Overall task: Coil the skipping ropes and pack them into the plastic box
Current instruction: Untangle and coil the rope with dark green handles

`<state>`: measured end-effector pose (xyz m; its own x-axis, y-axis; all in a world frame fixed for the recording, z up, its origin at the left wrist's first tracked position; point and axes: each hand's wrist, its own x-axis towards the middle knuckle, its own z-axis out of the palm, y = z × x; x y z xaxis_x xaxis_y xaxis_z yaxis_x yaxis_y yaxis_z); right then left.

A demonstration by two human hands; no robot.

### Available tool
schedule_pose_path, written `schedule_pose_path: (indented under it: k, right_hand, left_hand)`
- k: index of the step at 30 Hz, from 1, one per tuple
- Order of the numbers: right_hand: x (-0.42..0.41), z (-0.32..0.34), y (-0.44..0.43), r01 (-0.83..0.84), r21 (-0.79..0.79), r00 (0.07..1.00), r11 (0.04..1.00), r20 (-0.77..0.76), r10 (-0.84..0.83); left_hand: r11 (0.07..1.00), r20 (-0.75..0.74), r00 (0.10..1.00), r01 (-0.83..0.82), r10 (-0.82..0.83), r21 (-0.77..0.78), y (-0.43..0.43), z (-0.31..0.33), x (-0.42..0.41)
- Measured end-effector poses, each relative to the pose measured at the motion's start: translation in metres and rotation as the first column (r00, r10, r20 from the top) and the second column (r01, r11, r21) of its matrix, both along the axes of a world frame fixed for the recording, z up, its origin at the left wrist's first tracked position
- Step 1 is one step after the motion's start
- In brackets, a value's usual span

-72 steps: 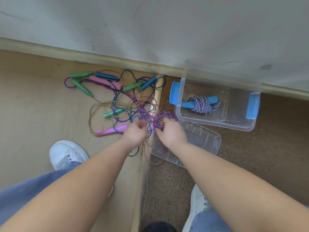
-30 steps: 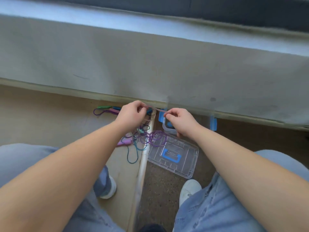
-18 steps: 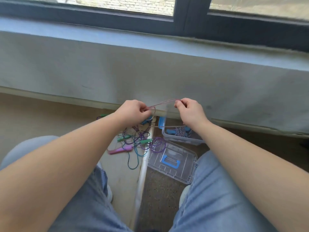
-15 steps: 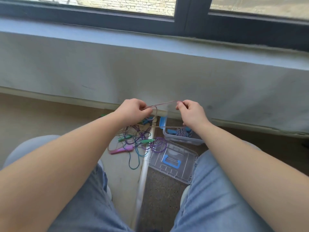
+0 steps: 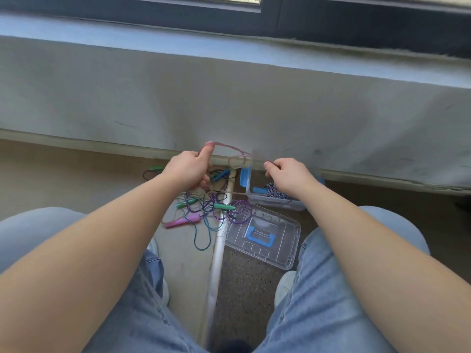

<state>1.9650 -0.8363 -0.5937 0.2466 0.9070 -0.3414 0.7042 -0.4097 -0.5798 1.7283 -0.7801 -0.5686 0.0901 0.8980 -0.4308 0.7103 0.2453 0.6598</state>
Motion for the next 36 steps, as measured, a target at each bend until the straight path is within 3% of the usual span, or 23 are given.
schedule_pose_path:
  k: [4,7,10,13,15,19,23,26,29,32,36]
  right_hand:
    - [0.007,-0.006,0.004,0.066,-0.009,0.998,0.998,0.013,-0.066]
    - [0.019,-0.014,0.01,0.172,-0.016,0.984,0.985,0.041,-0.171]
    - [0.029,-0.019,0.013,0.249,-0.026,0.967,0.968,0.063,-0.247]
    - [0.031,-0.023,0.012,0.266,-0.026,0.959,0.964,0.104,-0.262]
    - [0.032,-0.023,0.012,0.288,0.005,0.952,0.957,0.107,-0.287]
    - [0.033,-0.017,0.012,0.301,-0.07,0.954,0.951,0.04,-0.299]
    - [0.022,-0.016,0.007,0.166,-0.273,0.97,0.948,-0.127,-0.206]
    - [0.013,-0.014,0.005,0.086,-0.262,0.975,0.961,-0.176,-0.135]
    - [0.007,-0.008,0.005,0.048,-0.18,0.97,0.982,-0.228,-0.089]
    - [0.002,-0.002,0.005,0.063,-0.094,0.93,0.994,-0.356,-0.093]
    - [0.0,0.001,0.005,0.069,-0.027,0.895,0.997,-0.441,-0.073]
  left_hand:
    - [0.983,0.054,0.997,0.066,-0.057,-0.17,0.002,-0.006,0.004]
    - [0.997,0.096,0.993,0.072,-0.069,-0.026,0.008,-0.019,-0.003]
    - [0.993,-0.03,0.998,0.055,-0.052,0.103,0.015,-0.027,-0.014]
    - [0.974,-0.289,0.957,0.065,0.0,0.216,0.015,-0.029,-0.021]
    - [0.971,-0.315,0.949,0.08,-0.006,0.224,0.013,-0.029,-0.02]
    - [0.992,-0.183,0.975,0.119,-0.124,-0.042,0.007,-0.023,-0.007]
    - [0.974,0.151,0.988,0.063,-0.03,-0.219,0.007,-0.014,0.008]
    - [0.952,0.38,0.922,0.045,0.078,-0.303,0.005,-0.004,0.018]
    - [0.942,0.471,0.873,0.045,0.125,-0.333,0.002,-0.001,0.024]
    - [0.966,0.409,0.906,0.006,0.104,-0.258,0.002,-0.008,0.024]
    - [1.0,0.058,0.998,-0.011,0.01,0.017,0.004,-0.021,0.017]
